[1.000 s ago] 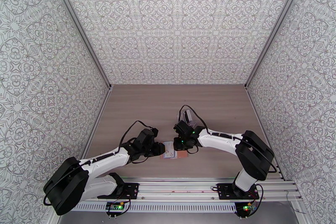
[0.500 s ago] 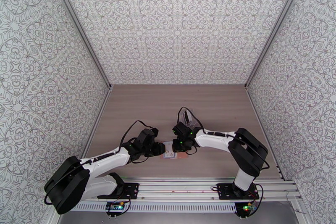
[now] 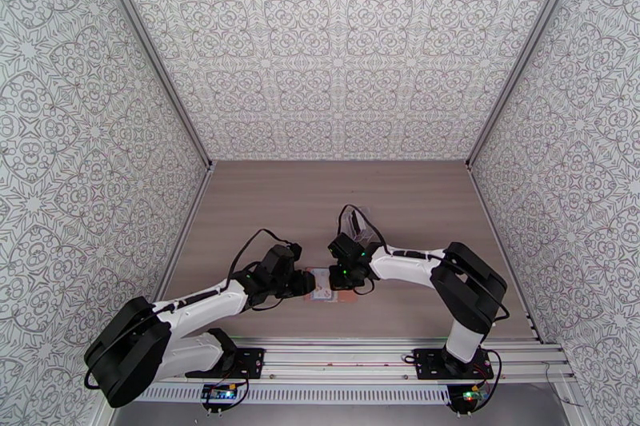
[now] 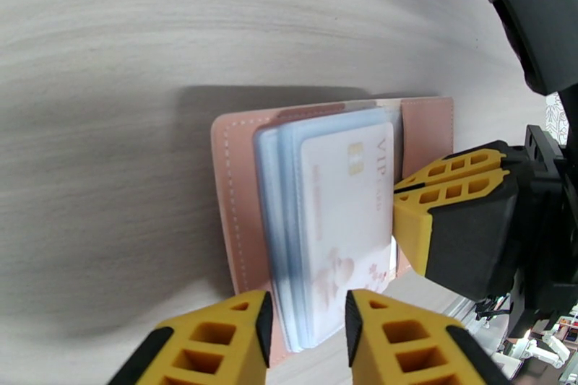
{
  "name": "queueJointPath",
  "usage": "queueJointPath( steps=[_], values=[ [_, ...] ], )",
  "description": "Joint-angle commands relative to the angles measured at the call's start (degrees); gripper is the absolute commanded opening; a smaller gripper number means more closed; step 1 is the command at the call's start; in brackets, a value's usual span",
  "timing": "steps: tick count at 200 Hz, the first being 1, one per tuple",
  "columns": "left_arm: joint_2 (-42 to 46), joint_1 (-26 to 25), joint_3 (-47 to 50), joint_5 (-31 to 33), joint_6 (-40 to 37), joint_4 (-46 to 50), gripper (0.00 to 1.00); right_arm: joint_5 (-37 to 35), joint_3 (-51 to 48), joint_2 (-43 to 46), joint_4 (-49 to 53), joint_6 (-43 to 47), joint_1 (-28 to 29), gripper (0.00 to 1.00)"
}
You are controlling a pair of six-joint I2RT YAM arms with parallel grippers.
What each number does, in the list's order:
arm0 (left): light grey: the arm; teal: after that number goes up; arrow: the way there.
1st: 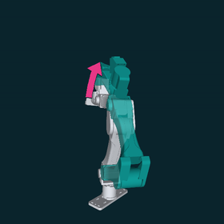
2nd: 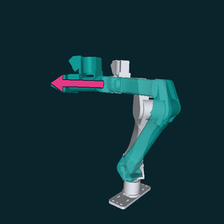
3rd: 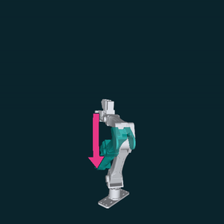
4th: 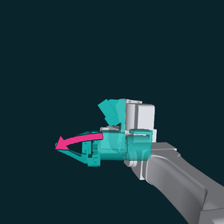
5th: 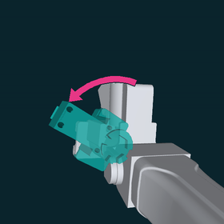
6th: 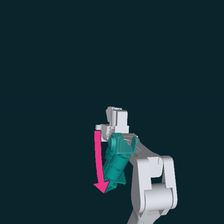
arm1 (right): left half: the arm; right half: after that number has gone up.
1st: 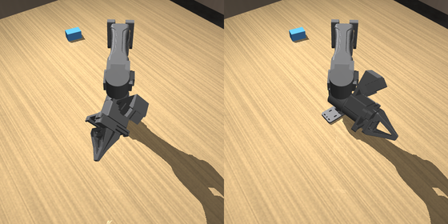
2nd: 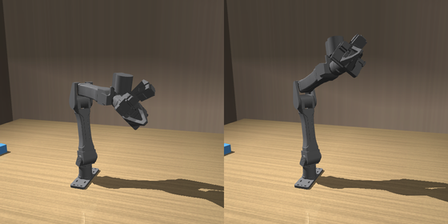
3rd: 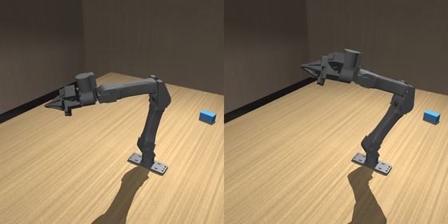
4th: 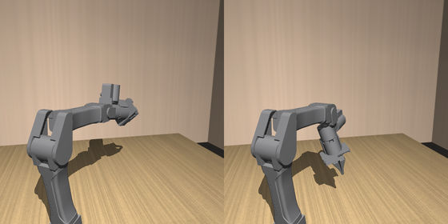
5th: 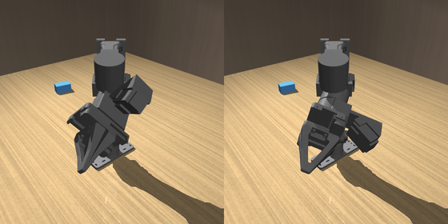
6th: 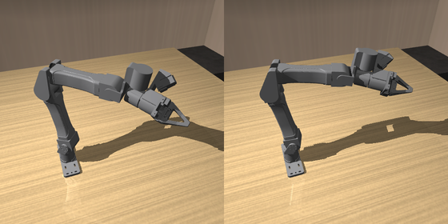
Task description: Put the credit cards into the card holder
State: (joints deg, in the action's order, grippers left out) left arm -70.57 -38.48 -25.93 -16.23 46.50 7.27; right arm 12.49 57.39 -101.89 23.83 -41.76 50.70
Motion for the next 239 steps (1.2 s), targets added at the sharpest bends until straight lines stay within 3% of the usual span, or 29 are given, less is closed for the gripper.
queueJointPath(
  steps=[1, 49, 239],
  values=[
    [0.4, -0.4, -1.7, -0.6, 0.8, -0.9, 0.36, -1.2, -1.4, -1.2, -0.4, -0.2, 0.3, 0.11],
    [2.5, -0.5, -2.4, -1.8, 1.0, -2.3, 0.37, -1.1, -2.0, -1.0, -1.1, -0.5, 0.3, 0.11],
    [-4.5, -1.3, -4.1, 0.1, 0.6, -1.1, 0.39, -1.0, -2.8, -0.7, -1.6, -0.5, 0.3, 0.11]
  ],
)
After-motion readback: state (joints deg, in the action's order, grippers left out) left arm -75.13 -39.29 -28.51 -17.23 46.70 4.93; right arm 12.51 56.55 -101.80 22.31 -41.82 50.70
